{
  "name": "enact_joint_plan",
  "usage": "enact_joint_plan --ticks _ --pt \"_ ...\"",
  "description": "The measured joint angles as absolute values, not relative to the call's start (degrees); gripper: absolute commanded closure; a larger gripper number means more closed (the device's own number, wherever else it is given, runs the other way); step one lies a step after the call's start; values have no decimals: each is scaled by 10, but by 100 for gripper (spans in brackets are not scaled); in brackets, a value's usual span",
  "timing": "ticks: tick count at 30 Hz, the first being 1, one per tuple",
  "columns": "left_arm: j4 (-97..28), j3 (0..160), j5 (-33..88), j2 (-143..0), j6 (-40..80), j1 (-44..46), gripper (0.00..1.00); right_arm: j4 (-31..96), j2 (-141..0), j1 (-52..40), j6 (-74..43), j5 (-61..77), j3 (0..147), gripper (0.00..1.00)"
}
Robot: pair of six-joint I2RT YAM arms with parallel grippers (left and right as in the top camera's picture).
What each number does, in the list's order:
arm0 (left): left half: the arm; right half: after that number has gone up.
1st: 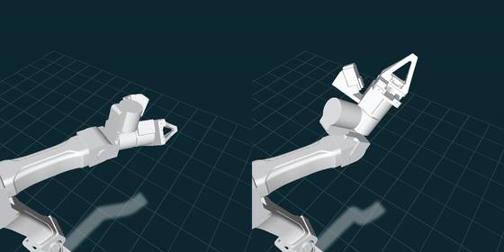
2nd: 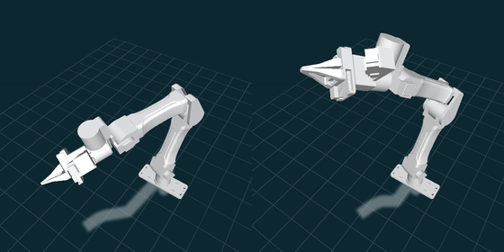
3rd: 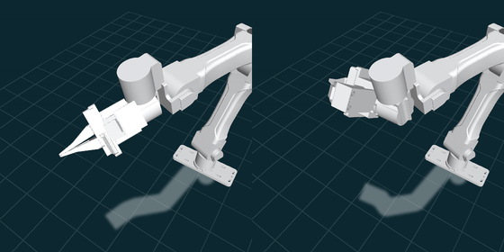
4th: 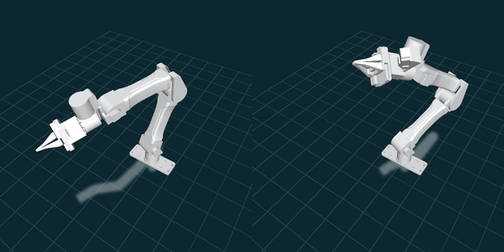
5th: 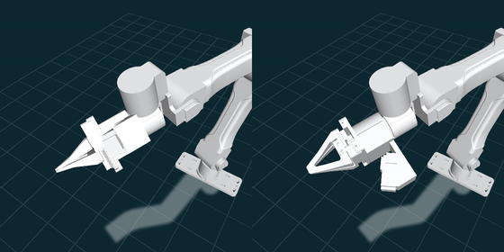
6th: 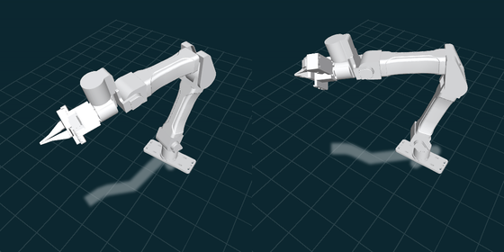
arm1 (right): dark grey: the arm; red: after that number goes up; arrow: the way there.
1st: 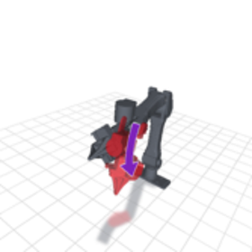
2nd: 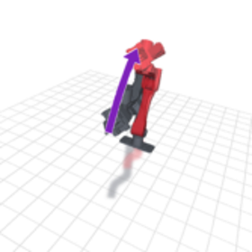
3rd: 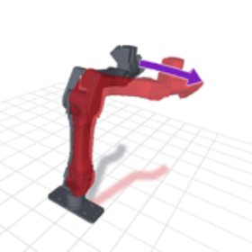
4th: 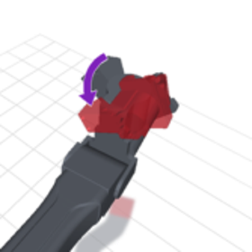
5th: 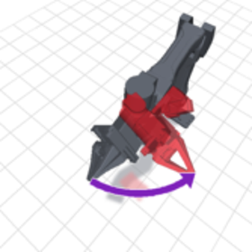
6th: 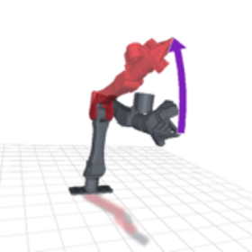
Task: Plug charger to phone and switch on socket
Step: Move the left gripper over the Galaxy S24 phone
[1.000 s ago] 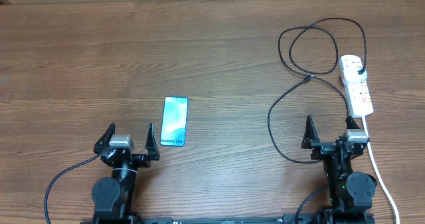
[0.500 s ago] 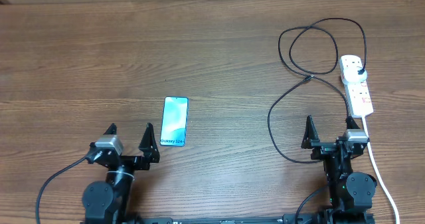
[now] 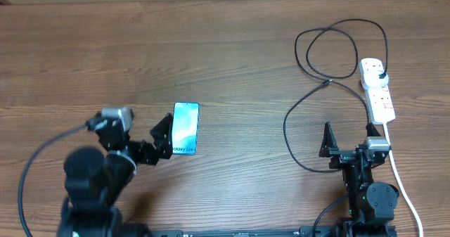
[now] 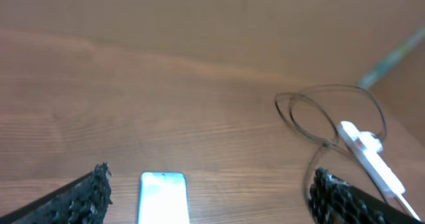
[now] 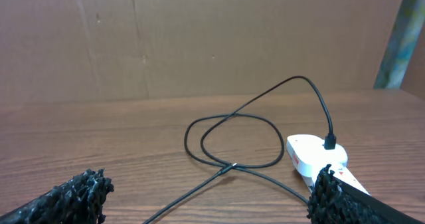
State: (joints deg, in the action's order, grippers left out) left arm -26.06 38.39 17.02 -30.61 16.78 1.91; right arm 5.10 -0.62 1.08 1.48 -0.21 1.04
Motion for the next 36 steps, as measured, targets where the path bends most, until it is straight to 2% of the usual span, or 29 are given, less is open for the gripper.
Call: enact_joint_plan --ticks 10,18,30,36 --pt "-548 665 212 -552 128 19 0 51 -6 11 15 -2 10 0" --pt "-719 729 182 -672 107 19 0 52 -6 11 15 -2 10 0" --pt "-729 729 173 -837 107 19 0 51 -6 11 15 -2 10 0" --pt "-733 729 133 -905 138 46 0 51 -6 11 15 -2 10 0"
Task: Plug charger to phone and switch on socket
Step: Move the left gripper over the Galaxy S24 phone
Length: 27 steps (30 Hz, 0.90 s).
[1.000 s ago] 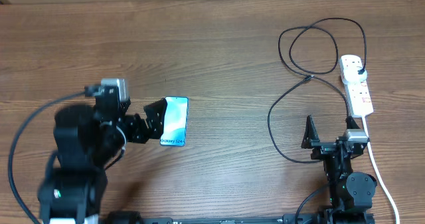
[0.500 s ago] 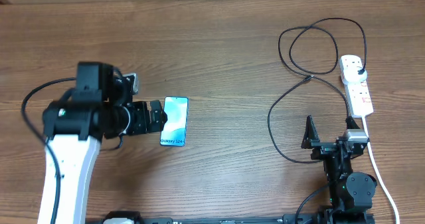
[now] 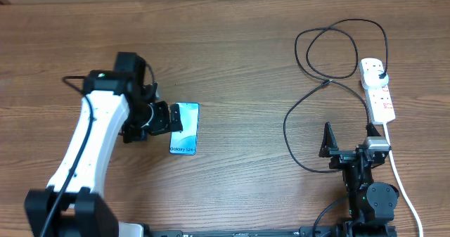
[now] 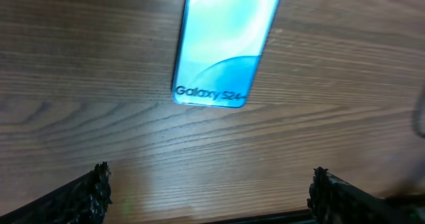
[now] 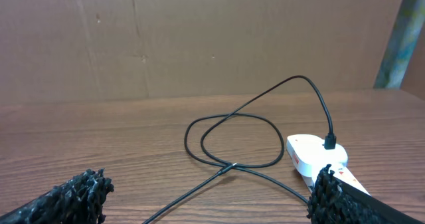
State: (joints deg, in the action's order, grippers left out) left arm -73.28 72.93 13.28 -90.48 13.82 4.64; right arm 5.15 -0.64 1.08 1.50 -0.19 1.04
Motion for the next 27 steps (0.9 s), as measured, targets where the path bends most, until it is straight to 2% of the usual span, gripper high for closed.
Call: enact_joint_plan --ticks 14,27 --pt "-676 729 65 -1001 155 163 0 52 -6 11 15 -2 10 0" --pt "-582 729 18 -1015 169 168 0 51 -6 11 15 -2 10 0"
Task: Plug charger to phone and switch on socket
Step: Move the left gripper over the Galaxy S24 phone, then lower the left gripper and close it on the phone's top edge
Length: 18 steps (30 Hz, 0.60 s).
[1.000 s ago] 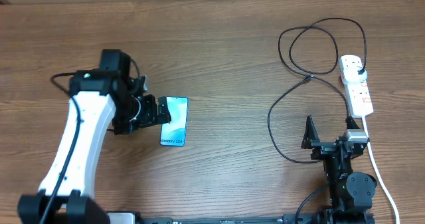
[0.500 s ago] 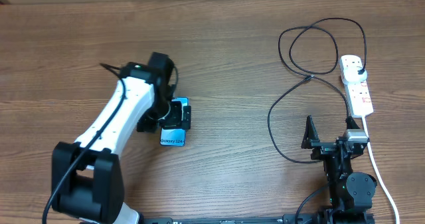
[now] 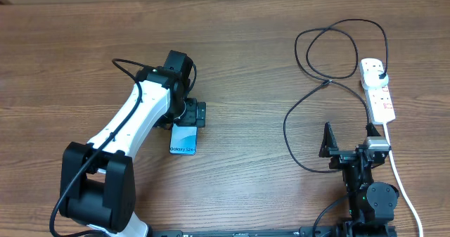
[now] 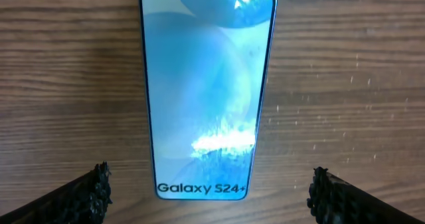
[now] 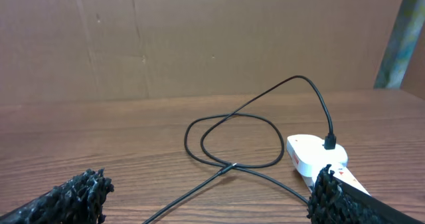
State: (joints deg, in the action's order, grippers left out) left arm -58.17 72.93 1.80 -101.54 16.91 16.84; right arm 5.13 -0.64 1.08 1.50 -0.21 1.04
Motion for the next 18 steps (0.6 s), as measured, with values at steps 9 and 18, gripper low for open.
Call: enact_joint_plan --ticks 9,18 --pt "-579 729 14 -1065 194 168 0 52 -6 11 15 -2 10 0" --pt "-573 734 17 -1139 196 168 0 51 -6 11 15 -2 10 0"
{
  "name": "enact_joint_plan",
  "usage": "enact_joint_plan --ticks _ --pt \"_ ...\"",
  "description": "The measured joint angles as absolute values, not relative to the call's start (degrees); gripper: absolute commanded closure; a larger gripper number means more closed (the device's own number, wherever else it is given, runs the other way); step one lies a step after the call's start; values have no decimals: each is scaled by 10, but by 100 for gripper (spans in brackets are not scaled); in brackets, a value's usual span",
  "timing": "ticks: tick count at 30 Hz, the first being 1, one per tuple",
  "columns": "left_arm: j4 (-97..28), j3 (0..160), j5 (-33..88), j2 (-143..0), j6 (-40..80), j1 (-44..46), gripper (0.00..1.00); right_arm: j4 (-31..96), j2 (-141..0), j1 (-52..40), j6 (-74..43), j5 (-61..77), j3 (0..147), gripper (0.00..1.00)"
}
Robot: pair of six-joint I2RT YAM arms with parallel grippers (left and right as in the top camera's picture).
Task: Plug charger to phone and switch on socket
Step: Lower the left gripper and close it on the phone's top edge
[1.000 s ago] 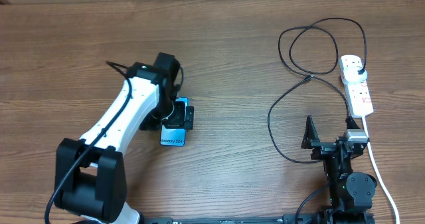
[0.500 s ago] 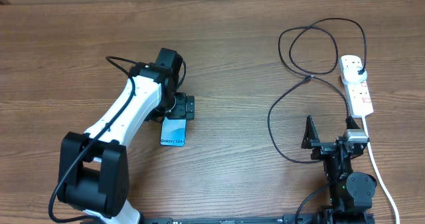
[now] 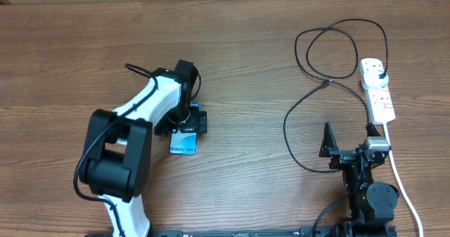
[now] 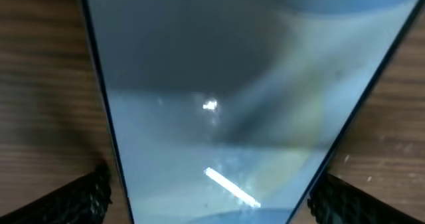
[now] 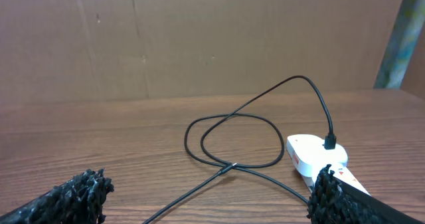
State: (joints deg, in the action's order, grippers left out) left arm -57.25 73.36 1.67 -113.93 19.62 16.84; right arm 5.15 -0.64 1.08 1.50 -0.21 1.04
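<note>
The phone (image 3: 183, 147) lies face up on the table, its light blue screen (image 4: 219, 84) filling the left wrist view. My left gripper (image 3: 188, 121) is low over the phone's upper part and open, with one finger (image 4: 83, 197) on each side of it. The black charger cable (image 3: 337, 47) loops at the back right. Its free connector tip (image 5: 232, 165) lies on the wood, and its plug (image 5: 330, 142) sits in the white power strip (image 3: 377, 89). My right gripper (image 5: 209, 197) rests open near the front edge, apart from the cable.
The wooden table (image 3: 246, 54) carries only these items. A brown cardboard wall (image 5: 199, 38) stands behind the table. The strip's white lead (image 3: 401, 181) runs off the front right past my right arm.
My left gripper has dropped closer to the phone, whose screen now fills the wrist view between the open fingers. The right arm, cable and strip have not moved.
My left gripper was first low at the front left, beside the phone's left edge. It then stood left of the phone looking down at its lower end. After that it was above the phone, and now sits low over it. The right arm stayed still.
</note>
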Motion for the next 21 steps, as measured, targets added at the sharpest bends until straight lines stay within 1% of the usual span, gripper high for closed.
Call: enact_joint_plan --ticks 8,18,21 --pt "-577 749 18 -1154 195 168 0 52 -6 11 15 -2 10 0" --pt "-580 757 13 -1160 161 168 0 51 -6 11 15 -2 11 0" --pt "-579 758 12 -1160 157 168 14 51 -6 11 15 -2 10 0"
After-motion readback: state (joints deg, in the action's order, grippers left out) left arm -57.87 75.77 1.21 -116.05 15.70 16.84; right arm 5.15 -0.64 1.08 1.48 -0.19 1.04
